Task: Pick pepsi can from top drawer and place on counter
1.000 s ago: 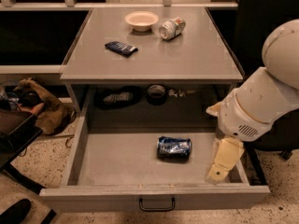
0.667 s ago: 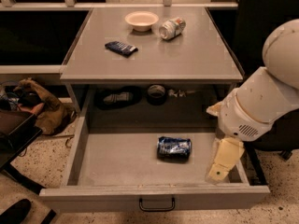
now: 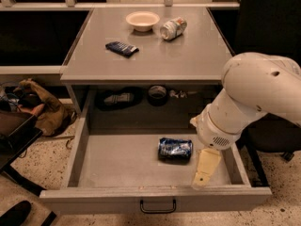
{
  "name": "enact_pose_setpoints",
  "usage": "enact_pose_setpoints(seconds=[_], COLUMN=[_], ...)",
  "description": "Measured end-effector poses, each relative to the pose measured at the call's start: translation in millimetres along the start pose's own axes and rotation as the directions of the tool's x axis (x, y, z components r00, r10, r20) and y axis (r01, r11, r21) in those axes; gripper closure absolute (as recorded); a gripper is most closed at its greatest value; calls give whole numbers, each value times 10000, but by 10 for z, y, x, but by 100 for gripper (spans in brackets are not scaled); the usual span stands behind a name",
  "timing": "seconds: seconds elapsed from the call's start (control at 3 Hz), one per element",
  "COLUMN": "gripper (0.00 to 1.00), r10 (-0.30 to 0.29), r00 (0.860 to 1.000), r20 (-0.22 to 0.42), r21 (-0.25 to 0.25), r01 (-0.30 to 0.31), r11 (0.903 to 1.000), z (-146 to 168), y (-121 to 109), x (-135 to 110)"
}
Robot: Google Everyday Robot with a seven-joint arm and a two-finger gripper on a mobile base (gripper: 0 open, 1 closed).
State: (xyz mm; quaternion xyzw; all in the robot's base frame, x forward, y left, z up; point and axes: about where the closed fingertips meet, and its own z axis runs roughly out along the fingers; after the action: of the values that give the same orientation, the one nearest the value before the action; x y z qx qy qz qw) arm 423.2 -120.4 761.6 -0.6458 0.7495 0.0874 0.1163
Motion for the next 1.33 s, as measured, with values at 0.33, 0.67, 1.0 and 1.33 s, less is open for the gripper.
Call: enact_pose_setpoints(seconds=[0.33,0.67,1.0,1.33], gripper=[0,0,0,0], r10=[-61,-637,-1161,-1287], r00=[9999,9980,9932,9915], r20=[-116,-53,97,177], r21=[-51,42,254,780], r01=[60,637,1158,1269], r11=[10000,9980,9929,9888], z=[91,390,762,1070], y=[-16,-272,-629,-922], x=[-26,-192,-380,-431])
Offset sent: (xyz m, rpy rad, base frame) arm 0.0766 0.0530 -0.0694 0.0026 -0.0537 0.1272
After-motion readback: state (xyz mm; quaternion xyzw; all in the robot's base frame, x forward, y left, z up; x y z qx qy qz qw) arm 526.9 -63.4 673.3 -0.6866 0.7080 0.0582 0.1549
